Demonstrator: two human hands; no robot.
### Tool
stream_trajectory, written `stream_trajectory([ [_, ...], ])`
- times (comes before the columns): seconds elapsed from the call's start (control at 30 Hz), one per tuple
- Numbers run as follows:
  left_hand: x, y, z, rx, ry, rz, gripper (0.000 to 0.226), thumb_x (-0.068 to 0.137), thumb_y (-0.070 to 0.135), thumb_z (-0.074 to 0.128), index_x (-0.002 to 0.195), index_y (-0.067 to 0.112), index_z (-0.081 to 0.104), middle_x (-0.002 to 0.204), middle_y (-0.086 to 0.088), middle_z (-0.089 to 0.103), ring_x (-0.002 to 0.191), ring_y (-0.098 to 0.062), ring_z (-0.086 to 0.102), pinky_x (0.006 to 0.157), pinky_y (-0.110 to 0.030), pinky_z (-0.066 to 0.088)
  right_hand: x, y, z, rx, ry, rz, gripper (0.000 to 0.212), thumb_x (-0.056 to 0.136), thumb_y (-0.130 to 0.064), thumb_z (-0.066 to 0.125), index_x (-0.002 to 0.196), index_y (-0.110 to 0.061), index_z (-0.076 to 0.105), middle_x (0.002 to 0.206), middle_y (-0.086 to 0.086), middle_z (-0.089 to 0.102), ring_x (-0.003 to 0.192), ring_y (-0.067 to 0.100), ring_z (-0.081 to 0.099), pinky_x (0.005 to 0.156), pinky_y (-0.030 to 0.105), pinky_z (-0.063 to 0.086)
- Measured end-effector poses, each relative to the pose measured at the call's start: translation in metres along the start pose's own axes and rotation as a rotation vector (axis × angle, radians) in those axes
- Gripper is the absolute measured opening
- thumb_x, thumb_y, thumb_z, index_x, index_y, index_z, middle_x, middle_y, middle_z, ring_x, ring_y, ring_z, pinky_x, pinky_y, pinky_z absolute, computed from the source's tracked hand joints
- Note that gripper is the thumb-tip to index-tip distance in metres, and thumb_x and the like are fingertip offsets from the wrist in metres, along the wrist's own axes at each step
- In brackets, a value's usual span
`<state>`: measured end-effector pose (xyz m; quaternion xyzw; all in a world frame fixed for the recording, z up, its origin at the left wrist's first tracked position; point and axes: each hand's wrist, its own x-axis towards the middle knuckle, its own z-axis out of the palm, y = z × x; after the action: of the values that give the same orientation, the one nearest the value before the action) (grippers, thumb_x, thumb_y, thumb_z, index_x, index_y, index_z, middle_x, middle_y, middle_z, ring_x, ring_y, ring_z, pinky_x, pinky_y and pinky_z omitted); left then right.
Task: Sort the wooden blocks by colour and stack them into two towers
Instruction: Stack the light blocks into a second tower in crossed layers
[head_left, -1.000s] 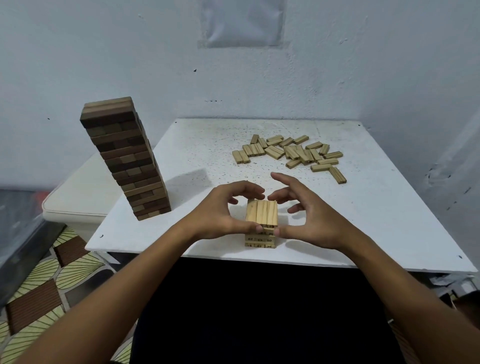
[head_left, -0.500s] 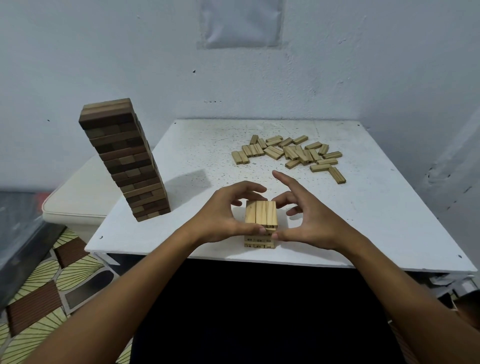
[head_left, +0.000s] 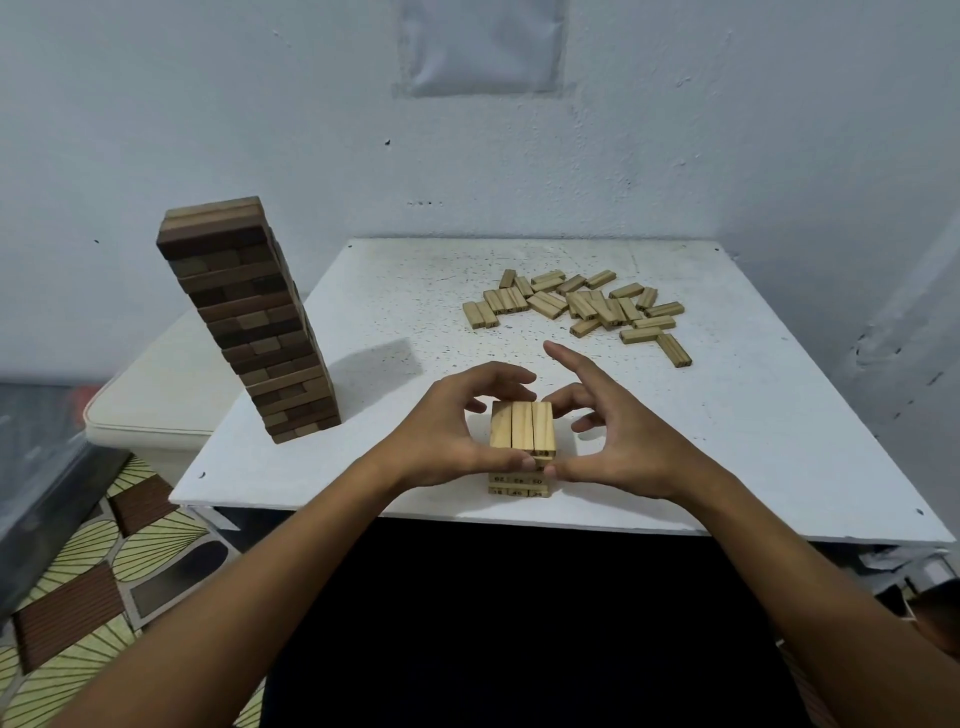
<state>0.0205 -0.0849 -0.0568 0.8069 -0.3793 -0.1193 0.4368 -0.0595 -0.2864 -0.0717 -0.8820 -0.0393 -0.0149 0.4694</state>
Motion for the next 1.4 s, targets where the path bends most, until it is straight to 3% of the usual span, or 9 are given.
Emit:
stream_trajectory([
  [0.13, 0.0, 0.002, 0.005, -0.022, 0.016, 0.014, 0.073, 0.059, 0.033, 0.085, 0.124, 0.031, 0.055, 0.115, 0.014, 0.067, 0.113, 0.003, 0.057, 0.097, -0.029, 0.046, -0.001, 0.0, 0.0, 0.013, 0.007, -0.012, 0.11, 0.07, -0.018, 0.086, 0.142, -0.056, 0.013, 0.118, -0.006, 0.06, 0.114, 0.002, 0.053, 0.093, 0.025, 0.044],
  [0.27, 0.001, 0.003, 0.008, -0.038, 0.024, 0.016, 0.07, 0.06, 0.032, 0.085, 0.122, 0.033, 0.053, 0.113, 0.014, 0.068, 0.111, 0.004, 0.058, 0.091, -0.012, 0.043, -0.001, 0.001, 0.001, 0.03, 0.01, -0.014, 0.112, 0.068, -0.019, 0.087, 0.14, -0.06, 0.011, 0.117, -0.004, 0.061, 0.114, 0.003, 0.054, 0.092, 0.026, 0.043],
  [0.53, 0.002, 0.0, 0.008, -0.039, 0.022, 0.034, 0.069, 0.06, 0.031, 0.085, 0.121, 0.033, 0.053, 0.111, 0.014, 0.069, 0.111, 0.003, 0.059, 0.092, -0.014, 0.044, -0.002, -0.001, 0.001, 0.047, 0.012, -0.005, 0.113, 0.064, -0.024, 0.085, 0.138, -0.064, 0.01, 0.116, -0.004, 0.062, 0.114, 0.004, 0.054, 0.094, 0.029, 0.044],
  [0.7, 0.002, 0.001, 0.008, -0.039, 0.02, 0.029, 0.068, 0.061, 0.031, 0.085, 0.121, 0.034, 0.053, 0.112, 0.015, 0.068, 0.11, 0.004, 0.058, 0.089, -0.008, 0.042, -0.001, -0.002, 0.001, 0.042, 0.012, -0.001, 0.112, 0.065, -0.024, 0.085, 0.138, -0.064, 0.01, 0.117, -0.005, 0.061, 0.115, 0.004, 0.054, 0.095, 0.03, 0.045],
  [0.83, 0.0, 0.001, 0.006, -0.021, 0.02, 0.034, 0.073, 0.06, 0.036, 0.085, 0.127, 0.033, 0.054, 0.12, 0.019, 0.063, 0.116, 0.002, 0.055, 0.093, -0.018, 0.045, -0.003, -0.001, 0.0, 0.033, 0.005, 0.004, 0.11, 0.066, -0.026, 0.086, 0.143, -0.056, 0.013, 0.119, -0.009, 0.06, 0.116, 0.003, 0.053, 0.094, 0.028, 0.045],
  [0.97, -0.004, -0.004, -0.002, -0.047, 0.052, 0.02, 0.077, 0.057, 0.045, 0.084, 0.127, 0.035, 0.054, 0.119, 0.018, 0.066, 0.117, -0.001, 0.057, 0.097, -0.034, 0.048, -0.005, -0.002, -0.003, 0.037, 0.014, 0.03, 0.083, 0.067, -0.037, 0.078, 0.137, -0.045, 0.034, 0.12, -0.018, 0.059, 0.113, -0.001, 0.054, 0.096, 0.031, 0.048],
  [1.13, -0.01, -0.013, -0.008, -0.145, 0.069, -0.022, 0.072, 0.055, 0.041, 0.085, 0.121, 0.034, 0.057, 0.115, 0.01, 0.07, 0.116, -0.008, 0.06, 0.096, -0.035, 0.047, -0.006, -0.004, -0.003, 0.036, 0.001, 0.071, 0.065, 0.066, -0.042, 0.07, 0.128, -0.036, 0.051, 0.121, -0.015, 0.06, 0.112, 0.0, 0.055, 0.095, 0.032, 0.05],
  [1.4, -0.009, -0.016, -0.007, -0.185, 0.064, -0.034, 0.069, 0.056, 0.038, 0.084, 0.119, 0.029, 0.059, 0.113, 0.008, 0.072, 0.115, -0.009, 0.061, 0.096, -0.034, 0.046, -0.004, -0.005, -0.002, 0.061, 0.001, 0.068, 0.049, 0.074, -0.035, 0.072, 0.121, -0.034, 0.056, 0.12, -0.01, 0.062, 0.114, 0.005, 0.055, 0.095, 0.035, 0.051],
])
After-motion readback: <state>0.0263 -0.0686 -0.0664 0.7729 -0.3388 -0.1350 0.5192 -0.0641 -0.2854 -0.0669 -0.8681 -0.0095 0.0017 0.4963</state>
